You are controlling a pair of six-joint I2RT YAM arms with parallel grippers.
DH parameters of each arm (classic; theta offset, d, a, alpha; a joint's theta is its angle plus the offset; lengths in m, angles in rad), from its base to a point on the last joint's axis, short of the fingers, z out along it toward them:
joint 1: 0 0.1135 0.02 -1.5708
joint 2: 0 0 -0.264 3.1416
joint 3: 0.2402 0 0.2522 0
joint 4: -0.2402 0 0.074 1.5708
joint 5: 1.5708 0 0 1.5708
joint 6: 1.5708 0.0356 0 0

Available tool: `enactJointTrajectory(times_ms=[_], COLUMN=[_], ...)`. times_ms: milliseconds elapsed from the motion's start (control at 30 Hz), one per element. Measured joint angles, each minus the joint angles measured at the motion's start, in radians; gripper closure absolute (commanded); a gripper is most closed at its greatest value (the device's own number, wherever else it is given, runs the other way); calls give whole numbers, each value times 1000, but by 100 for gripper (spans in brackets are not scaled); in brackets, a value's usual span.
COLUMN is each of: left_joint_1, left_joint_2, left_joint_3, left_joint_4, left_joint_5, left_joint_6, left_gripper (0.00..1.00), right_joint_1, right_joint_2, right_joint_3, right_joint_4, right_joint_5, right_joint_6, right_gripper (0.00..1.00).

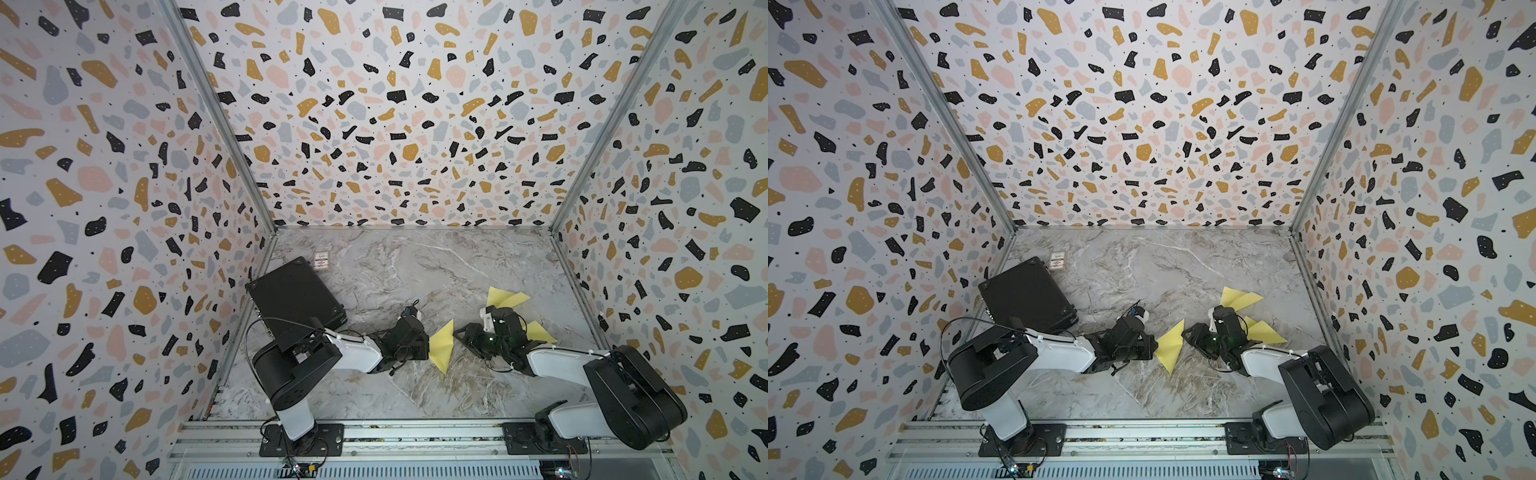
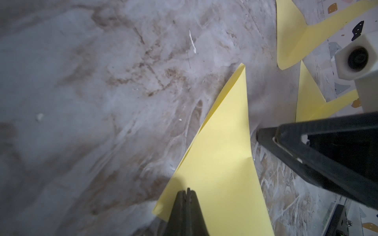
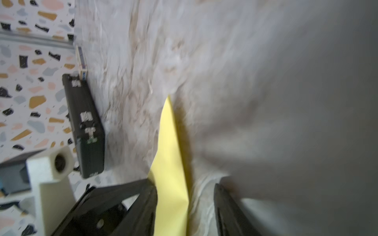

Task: Fold the square paper diagonally
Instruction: Fold the paper at the center of the board.

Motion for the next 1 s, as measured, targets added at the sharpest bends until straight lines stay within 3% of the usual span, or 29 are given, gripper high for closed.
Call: enactJointTrajectory(times_ms=[300,533,633,733,767,1000], left_joint_1=[0,-1,-2,-3,-3,-5], left_joint_2=[5,6,6,6,6,6], left_joint_3=[7,11,13,13,13,14], left_joint_4=[-2,-10,-13,-13,-13,-14], left_joint_5=[-11,-13,-15,-16,-18,-23], left_joint_6=[0,0,0,0,0,0], left_gripper=[100,100,100,100,100,100], right_joint_1=[100,137,139,140,140,140], right_joint_2=[4,108,125,124,126,125], right_joint_3=[-68,-79,-84,-92,-92,-91], right_joint_4=[145,312,339,327,315,314], right_joint_5=[53,59,68,79,79,85], right_joint_6=[161,244,263,275,277,290], right_gripper=[52,65,77,97,100,97])
